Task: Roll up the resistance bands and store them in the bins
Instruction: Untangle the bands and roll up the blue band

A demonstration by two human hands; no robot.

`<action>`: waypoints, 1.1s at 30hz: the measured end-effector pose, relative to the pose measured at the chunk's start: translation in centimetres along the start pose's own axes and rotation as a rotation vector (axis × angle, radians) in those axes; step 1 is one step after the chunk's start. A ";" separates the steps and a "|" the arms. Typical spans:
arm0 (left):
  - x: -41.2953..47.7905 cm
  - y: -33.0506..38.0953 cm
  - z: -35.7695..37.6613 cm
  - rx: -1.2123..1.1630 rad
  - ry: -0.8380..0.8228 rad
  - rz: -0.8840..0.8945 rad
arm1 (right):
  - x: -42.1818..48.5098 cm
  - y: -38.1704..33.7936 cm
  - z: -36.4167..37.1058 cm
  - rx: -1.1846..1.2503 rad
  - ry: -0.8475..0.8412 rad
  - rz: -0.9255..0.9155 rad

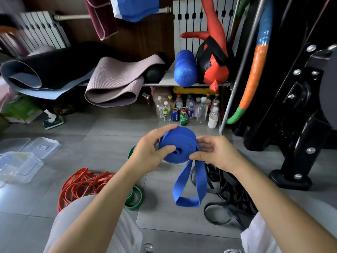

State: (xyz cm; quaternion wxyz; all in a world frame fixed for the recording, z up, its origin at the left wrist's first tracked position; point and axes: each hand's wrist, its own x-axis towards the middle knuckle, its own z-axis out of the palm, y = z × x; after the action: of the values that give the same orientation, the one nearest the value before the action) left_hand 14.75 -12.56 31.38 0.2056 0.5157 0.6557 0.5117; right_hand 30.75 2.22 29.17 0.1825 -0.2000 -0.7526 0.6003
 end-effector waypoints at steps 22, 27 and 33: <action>-0.4 -0.8 1.1 0.352 0.068 0.101 | 0.1 0.0 0.0 -0.025 0.052 -0.088; 0.1 -0.3 1.3 0.072 0.201 0.035 | 0.3 -0.4 -0.3 0.085 0.085 -0.077; 0.1 -0.7 1.4 0.027 0.090 0.003 | 0.3 -0.2 -0.6 0.006 0.083 -0.085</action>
State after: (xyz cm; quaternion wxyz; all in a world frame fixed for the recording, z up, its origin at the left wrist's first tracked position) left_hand 15.50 -11.76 30.28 0.1683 0.4959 0.6704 0.5257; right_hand 30.78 2.79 29.54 0.2395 -0.1917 -0.7504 0.5855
